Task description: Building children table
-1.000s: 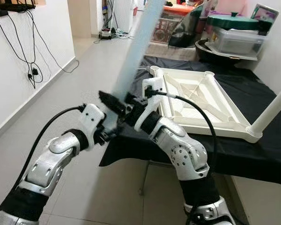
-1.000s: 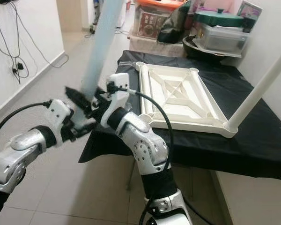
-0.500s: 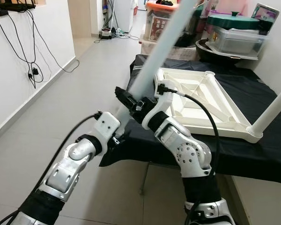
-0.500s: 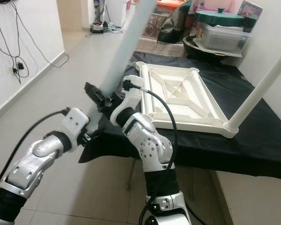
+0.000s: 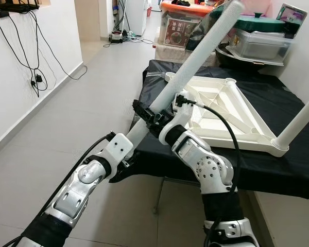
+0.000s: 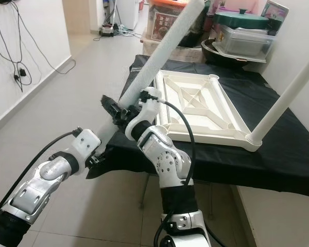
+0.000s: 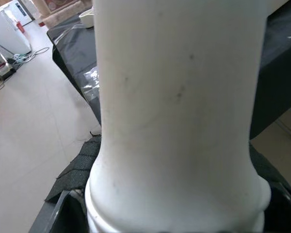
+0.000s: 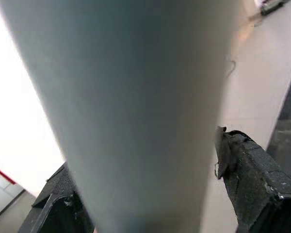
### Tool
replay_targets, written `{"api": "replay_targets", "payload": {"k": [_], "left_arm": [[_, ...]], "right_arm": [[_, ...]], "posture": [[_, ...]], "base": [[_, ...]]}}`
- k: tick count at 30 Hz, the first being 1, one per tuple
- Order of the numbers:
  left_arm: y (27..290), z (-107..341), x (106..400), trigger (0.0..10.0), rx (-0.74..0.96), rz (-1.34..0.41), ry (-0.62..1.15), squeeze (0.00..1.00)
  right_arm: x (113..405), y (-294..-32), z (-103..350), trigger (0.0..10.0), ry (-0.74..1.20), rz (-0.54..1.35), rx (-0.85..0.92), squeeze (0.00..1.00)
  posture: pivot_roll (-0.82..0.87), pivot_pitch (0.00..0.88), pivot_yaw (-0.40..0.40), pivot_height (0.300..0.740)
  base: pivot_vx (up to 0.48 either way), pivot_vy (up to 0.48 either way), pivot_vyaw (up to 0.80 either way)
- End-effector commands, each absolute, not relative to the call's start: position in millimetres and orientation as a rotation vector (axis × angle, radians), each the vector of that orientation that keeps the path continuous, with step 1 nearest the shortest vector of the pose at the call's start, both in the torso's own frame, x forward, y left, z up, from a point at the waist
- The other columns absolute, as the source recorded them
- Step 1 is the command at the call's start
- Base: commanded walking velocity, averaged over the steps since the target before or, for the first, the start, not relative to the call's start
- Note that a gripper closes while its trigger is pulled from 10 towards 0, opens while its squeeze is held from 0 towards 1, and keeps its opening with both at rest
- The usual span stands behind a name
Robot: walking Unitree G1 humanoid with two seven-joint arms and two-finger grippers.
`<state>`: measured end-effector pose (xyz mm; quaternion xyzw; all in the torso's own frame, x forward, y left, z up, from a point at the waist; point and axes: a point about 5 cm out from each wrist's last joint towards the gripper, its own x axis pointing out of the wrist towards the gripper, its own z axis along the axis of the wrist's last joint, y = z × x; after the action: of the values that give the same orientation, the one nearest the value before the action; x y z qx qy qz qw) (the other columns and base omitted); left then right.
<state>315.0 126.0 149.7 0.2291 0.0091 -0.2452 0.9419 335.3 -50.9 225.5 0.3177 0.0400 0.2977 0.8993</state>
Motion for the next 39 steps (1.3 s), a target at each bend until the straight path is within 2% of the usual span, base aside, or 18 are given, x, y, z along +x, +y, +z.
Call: {"api": "replay_targets", "payload": {"k": [1,2,3,4,5,25,26,27,28,29,34,35,36,39], "left_arm": [[122.4,150.9,315.5,10.0,0.468,-0.498,0.015,0.0],[120.4,150.7,314.8,10.0,0.469,-0.511,0.012,0.0],[118.7,150.6,314.1,10.0,0.474,-0.522,0.012,0.0],[118.7,150.6,314.1,10.0,0.474,-0.522,0.012,0.0],[117.6,150.6,313.5,10.0,0.477,-0.53,0.01,0.0],[108.4,145.7,311.8,10.0,0.474,-0.547,0.017,0.0],[108.4,145.7,311.9,10.0,0.474,-0.547,0.017,0.0],[108.2,145.7,312.0,10.0,0.475,-0.551,0.016,0.0],[107.9,145.8,312.0,10.0,0.476,-0.553,0.015,0.0],[107.8,145.9,312.1,10.0,0.478,-0.556,0.014,0.0],[108.4,146.0,312.3,10.0,0.485,-0.562,0.014,0.0],[108.4,146.0,312.2,10.0,0.486,-0.563,0.013,0.0],[108.3,146.0,312.3,10.0,0.488,-0.564,0.013,0.0],[107.4,146.1,312.3,10.0,0.488,-0.566,0.012,0.0]], "right_arm": [[329.9,-26.3,232.2,10.0,0.088,0.667,0.73,0.0],[328.8,-25.2,231.2,7.2,0.086,0.668,0.723,0.0],[328.0,-24.7,230.3,0.6,0.082,0.665,0.712,0.0],[328.0,-24.7,230.3,0.6,0.082,0.665,0.712,0.0],[327.5,-24.4,229.6,0.0,0.078,0.661,0.705,0.0],[327.9,-24.0,227.4,0.0,0.065,0.602,0.75,0.0],[328.1,-23.5,227.1,1.5,0.069,0.601,0.751,0.0],[328.5,-23.1,226.8,10.0,0.074,0.597,0.746,0.0],[328.9,-23.3,227.1,10.0,0.072,0.594,0.752,0.0],[329.3,-23.5,227.8,10.0,0.068,0.591,0.763,1.0],[330.1,-22.6,229.7,10.0,0.063,0.595,0.747,1.0],[330.2,-22.0,230.0,10.0,0.064,0.596,0.741,0.79],[330.4,-21.5,230.1,10.0,0.064,0.596,0.736,0.0],[330.4,-19.3,231.1,10.0,0.061,0.599,0.732,0.0]], "posture": [[0.06,0.0,-0.095,0.74],[0.06,0.0,-0.093,0.74],[0.06,0.0,-0.093,0.74],[0.06,0.0,-0.093,0.74],[0.06,0.0,-0.091,0.74],[0.07,0.0,-0.084,0.74],[0.07,0.0,-0.082,0.74],[0.07,0.0,-0.081,0.74],[0.07,0.0,-0.081,0.74],[0.07,0.0,-0.079,0.74],[0.07,0.0,-0.078,0.74],[0.07,0.0,-0.078,0.74],[0.07,0.0,-0.078,0.74],[0.07,0.0,-0.078,0.74]], "base": [[0.0,0.0,0.0],[0.0,0.0,0.0],[0.0,0.0,0.0],[0.0,0.0,0.0],[0.0,0.0,0.0],[0.0,0.0,0.0],[0.0,0.0,0.0],[0.0,0.0,0.0],[0.0,0.0,0.0],[0.0,0.0,0.0],[0.0,0.0,0.0],[0.0,0.0,0.0],[0.0,0.0,0.0],[0.0,0.0,0.0]]}}
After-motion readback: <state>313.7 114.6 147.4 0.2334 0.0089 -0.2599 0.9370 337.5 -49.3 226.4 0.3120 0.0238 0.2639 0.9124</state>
